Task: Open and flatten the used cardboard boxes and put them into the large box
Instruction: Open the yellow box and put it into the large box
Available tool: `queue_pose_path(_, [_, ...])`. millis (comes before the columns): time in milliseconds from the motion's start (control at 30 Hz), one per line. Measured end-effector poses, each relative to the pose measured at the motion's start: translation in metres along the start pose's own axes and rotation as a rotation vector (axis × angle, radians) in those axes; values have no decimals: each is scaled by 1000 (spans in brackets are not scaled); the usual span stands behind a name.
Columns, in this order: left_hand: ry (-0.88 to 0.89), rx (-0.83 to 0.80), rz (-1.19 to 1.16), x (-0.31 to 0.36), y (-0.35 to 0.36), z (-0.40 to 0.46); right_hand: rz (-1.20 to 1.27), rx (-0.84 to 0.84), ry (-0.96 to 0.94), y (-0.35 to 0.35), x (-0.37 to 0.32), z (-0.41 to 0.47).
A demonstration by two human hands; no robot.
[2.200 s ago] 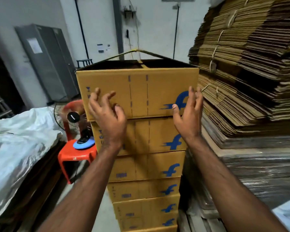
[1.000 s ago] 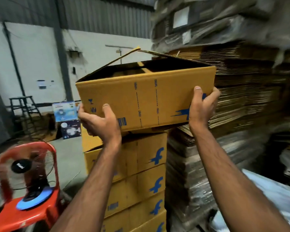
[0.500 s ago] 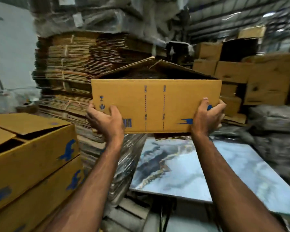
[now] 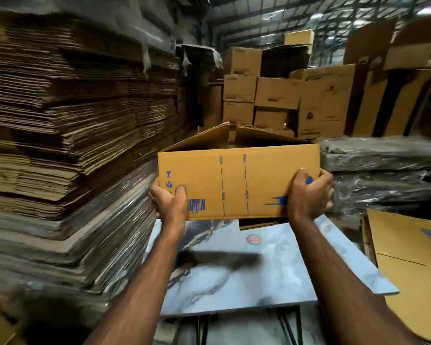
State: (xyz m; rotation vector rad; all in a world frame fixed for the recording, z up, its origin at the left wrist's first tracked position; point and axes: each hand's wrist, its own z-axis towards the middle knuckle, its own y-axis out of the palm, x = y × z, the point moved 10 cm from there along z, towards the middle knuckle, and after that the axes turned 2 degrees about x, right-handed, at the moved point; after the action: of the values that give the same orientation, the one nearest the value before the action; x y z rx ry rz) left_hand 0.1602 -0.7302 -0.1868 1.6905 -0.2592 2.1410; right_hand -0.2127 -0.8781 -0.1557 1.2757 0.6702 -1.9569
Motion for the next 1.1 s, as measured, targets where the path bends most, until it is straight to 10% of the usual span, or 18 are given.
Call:
queue_pose_path(700, [-412,21,246,-172,188,-10,-222,-374,117,107,210,146])
queue_pose_path(1100, [-394,-594,811,-248,199,-25,-608,-795,312,121,318,84])
